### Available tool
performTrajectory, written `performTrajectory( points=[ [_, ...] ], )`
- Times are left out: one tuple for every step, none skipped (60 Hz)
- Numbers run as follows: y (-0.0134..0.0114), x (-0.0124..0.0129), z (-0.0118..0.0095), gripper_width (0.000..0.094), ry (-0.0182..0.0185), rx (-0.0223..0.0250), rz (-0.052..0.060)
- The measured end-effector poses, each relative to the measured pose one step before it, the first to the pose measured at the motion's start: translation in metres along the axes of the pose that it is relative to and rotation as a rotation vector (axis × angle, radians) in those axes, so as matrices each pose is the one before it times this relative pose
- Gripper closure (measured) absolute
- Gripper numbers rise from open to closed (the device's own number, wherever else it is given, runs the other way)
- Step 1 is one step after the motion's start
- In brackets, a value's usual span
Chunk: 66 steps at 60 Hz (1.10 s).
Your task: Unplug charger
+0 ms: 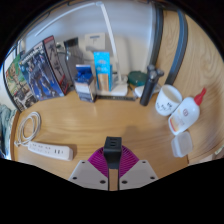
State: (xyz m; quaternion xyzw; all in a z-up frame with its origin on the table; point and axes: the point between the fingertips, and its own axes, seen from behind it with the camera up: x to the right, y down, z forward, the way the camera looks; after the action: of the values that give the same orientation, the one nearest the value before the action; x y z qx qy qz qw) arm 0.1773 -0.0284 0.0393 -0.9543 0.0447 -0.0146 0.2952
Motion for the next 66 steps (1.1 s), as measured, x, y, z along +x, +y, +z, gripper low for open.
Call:
performTrajectory(
  points=[
    [0.00523,-0.00100,0.00318,0.0837,-0.00872,-0.02014,0.0016],
    [0.00523,-0.00063,0.00289,0.0837,-0.00723,-0.02194,0.0002],
    [0.00483,-0.00031,0.00286,0.0837,-0.00564,-0.02054,-0.0010],
    [0.00355,0.00012,0.00277,0.0835,-0.00349,-0.01519,-0.0042],
    [0.00225,0.00119,0.00302,0.0835,-0.00324,-0.01026,-0.0082],
    [0.00209,0.00082,0.00259,0.0837,0.00039,-0.00806,-0.0094],
    [0.00281,0.00013,0.00205,0.0836,0.00148,-0.01045,-0.0109],
    [0.00273,0.00060,0.00246,0.0836,0.00012,-0.01112,-0.0111],
    [0.00297,0.00010,0.00245,0.0836,-0.00125,-0.01288,-0.0093],
    [0.00342,-0.00081,0.00268,0.0837,-0.00375,-0.01566,-0.0065],
    [0.00335,-0.00122,0.00255,0.0836,-0.00616,-0.01634,-0.0034],
    [0.00242,-0.00154,0.00253,0.0836,-0.00865,-0.01334,0.0002],
    [0.00207,-0.00153,0.00210,0.0827,-0.00879,-0.00991,0.0027],
    [-0.00163,0.00067,0.00122,0.0827,-0.00765,-0.00253,0.0000],
    [-0.00066,-0.00026,-0.00047,0.0827,-0.00057,0.00055,-0.0009],
    [-0.00190,0.00026,-0.00006,0.0827,-0.00096,0.00302,-0.0010],
    [-0.00223,0.00032,0.00008,0.0827,-0.00012,0.00422,0.0003],
    [-0.00241,0.00083,0.00038,0.0828,0.00130,0.00657,0.0013],
    [-0.00203,0.00097,0.00077,0.0829,0.00175,0.00495,0.0004],
    [-0.00075,0.00094,0.00114,0.0821,0.00199,0.00036,-0.0008],
    [-0.00065,0.00127,0.00081,0.0820,-0.00096,-0.00656,-0.0025],
    [-0.00011,-0.00055,0.00059,0.0810,-0.00385,-0.00223,0.0018],
    [-0.00051,-0.00097,0.00042,0.0806,-0.00568,-0.00269,0.0047],
    [-0.00084,-0.00048,0.00028,0.0790,-0.00417,-0.00140,0.0043],
    [-0.00175,0.00014,0.00064,0.0778,-0.00314,0.00121,0.0035],
    [-0.00077,-0.00021,0.00062,0.0774,-0.00364,0.00234,0.0011],
    [-0.00080,-0.00003,0.00083,0.0774,-0.00320,0.00208,-0.0007],
    [-0.00048,-0.00035,0.00088,0.0774,-0.00413,0.00056,-0.0006],
    [-0.00030,-0.00034,0.00092,0.0758,-0.00484,-0.00020,0.0005],
    [-0.00031,-0.00037,0.00080,0.0753,-0.00492,0.00010,0.0015],
    [-0.00036,-0.00025,0.00092,0.0753,-0.00397,0.00031,0.0020],
    [-0.00096,-0.00060,0.00068,0.0751,-0.00267,0.00307,0.0025],
    [-0.00142,0.00009,0.00031,0.0749,-0.00086,0.00496,-0.0002],
    [-0.00128,0.00055,0.00029,0.0747,-0.00015,0.00486,-0.0030],
    [-0.00105,0.00033,0.00037,0.0734,-0.00012,0.00431,-0.0042],
    [-0.00107,0.00016,0.00055,0.0729,-0.00024,0.00472,-0.0042],
    [-0.00138,0.00004,0.00055,0.0725,-0.00026,0.00479,-0.0044],
    [-0.00112,0.00026,0.00055,0.0719,0.00047,0.00453,-0.0032],
    [-0.00073,0.00055,0.00041,0.0720,0.00207,0.00247,-0.0030],
    [-0.00020,0.00082,0.00031,0.0720,0.00308,0.00108,-0.0032],
    [0.00000,0.00073,0.00030,0.0718,0.00237,-0.00001,-0.0029],
    [0.00015,0.00021,0.00019,0.0719,0.00083,-0.00051,-0.0025],
    [-0.00023,-0.00023,0.00037,0.0715,-0.00087,0.00013,0.0000],
    [0.00001,-0.00031,-0.00006,0.0695,-0.00246,0.00062,0.0013],
    [0.00003,-0.00037,-0.00016,0.0624,-0.00273,0.00016,0.0029],
    [-0.00002,-0.00053,-0.00036,0.0597,-0.00277,0.00058,0.0047],
    [-0.00058,-0.00028,-0.00072,0.0543,-0.00157,0.00287,0.0055],
    [-0.00090,-0.00033,-0.00105,0.0508,-0.00100,0.00525,0.0052],
    [-0.00095,0.00013,-0.00098,0.0491,-0.00043,0.00728,0.0038],
    [-0.00096,0.00000,-0.00215,0.0456,0.00112,0.00471,0.0037],
    [-0.00051,0.00017,-0.00255,0.0400,0.00244,0.00379,0.0030],
    [-0.00151,-0.00030,-0.00262,0.0412,0.00049,0.00583,0.0039],
    [-0.00172,-0.00049,-0.00335,0.0387,-0.00009,0.00829,0.0028],
    [-0.00187,-0.00048,-0.00421,0.0370,-0.00118,0.01000,0.0019],
    [-0.00269,-0.00097,-0.00437,0.0347,-0.00045,0.01279,0.0030],
    [-0.00298,-0.00075,-0.00475,0.0325,0.00046,0.01364,0.0022],
    [-0.00300,-0.00082,-0.00488,0.0307,0.00037,0.01288,0.0014],
    [-0.00288,-0.00132,-0.00527,0.0236,-0.00022,0.01190,0.0005],
    [-0.00306,-0.00125,-0.00579,0.0260,-0.00072,0.01121,-0.0002],
    [-0.00350,-0.00150,-0.00601,0.0240,-0.00038,0.01239,0.0010],
    [-0.00452,-0.00210,-0.00618,0.0217,-0.00135,0.01526,0.0022],
    [-0.00419,-0.00186,-0.00667,0.0206,-0.00287,0.01739,0.0016],
    [-0.00484,-0.00223,-0.00719,0.0192,-0.00213,0.01834,0.0029],
    [-0.00520,-0.00241,-0.00762,0.0176,-0.00224,0.01839,0.0020],
    [-0.00522,-0.00274,-0.00785,0.0165,-0.00166,0.01918,0.0005],
    [-0.00561,-0.00278,-0.00804,0.0160,-0.00195,0.02008,-0.0002]
  ],
)
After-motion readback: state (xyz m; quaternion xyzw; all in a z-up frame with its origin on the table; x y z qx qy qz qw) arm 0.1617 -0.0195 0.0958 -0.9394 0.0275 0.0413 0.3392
